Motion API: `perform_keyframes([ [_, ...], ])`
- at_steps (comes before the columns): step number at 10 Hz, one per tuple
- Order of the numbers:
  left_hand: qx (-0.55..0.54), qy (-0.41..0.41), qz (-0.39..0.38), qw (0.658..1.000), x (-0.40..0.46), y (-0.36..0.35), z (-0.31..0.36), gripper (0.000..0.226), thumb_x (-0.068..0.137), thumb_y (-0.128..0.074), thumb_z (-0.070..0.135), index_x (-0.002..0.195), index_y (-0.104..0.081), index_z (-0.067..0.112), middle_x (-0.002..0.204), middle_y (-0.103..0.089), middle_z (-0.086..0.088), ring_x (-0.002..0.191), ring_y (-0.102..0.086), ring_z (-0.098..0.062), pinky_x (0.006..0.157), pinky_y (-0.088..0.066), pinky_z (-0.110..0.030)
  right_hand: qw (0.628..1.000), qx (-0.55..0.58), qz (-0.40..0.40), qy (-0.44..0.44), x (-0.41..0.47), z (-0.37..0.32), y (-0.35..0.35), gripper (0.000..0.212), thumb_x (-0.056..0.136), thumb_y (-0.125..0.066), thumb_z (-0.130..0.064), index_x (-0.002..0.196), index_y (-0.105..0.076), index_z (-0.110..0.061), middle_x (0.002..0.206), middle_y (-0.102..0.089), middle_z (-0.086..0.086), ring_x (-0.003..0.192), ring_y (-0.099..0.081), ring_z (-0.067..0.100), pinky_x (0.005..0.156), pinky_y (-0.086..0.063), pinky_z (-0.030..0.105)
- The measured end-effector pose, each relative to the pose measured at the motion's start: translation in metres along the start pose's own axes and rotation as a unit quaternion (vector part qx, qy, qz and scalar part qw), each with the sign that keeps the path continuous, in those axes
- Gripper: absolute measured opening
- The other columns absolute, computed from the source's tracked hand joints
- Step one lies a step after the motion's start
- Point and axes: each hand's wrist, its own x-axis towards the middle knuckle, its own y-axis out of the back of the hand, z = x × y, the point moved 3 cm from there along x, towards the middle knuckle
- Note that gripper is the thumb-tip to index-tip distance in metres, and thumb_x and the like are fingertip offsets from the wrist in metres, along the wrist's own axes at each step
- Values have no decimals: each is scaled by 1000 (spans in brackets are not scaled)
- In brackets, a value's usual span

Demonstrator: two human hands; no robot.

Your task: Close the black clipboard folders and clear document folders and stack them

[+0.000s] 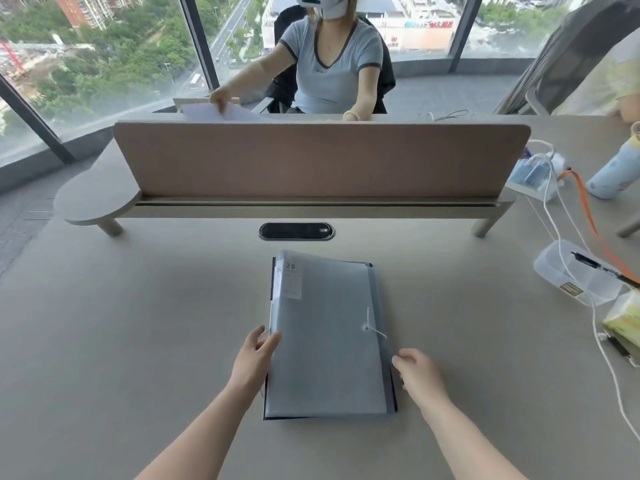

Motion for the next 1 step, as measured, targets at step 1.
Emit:
perform_keyframes([
  [1, -2, -17, 19, 1000, -4, 10, -4, 83, 70, -58, 56, 145, -42, 23, 113, -63, 11, 117, -57, -22, 108, -41, -48, 999, 31, 16, 0, -11, 17, 11, 23, 92, -58, -14, 114, -65, -10, 101, -66, 3, 90, -62, 22, 85, -51, 41],
])
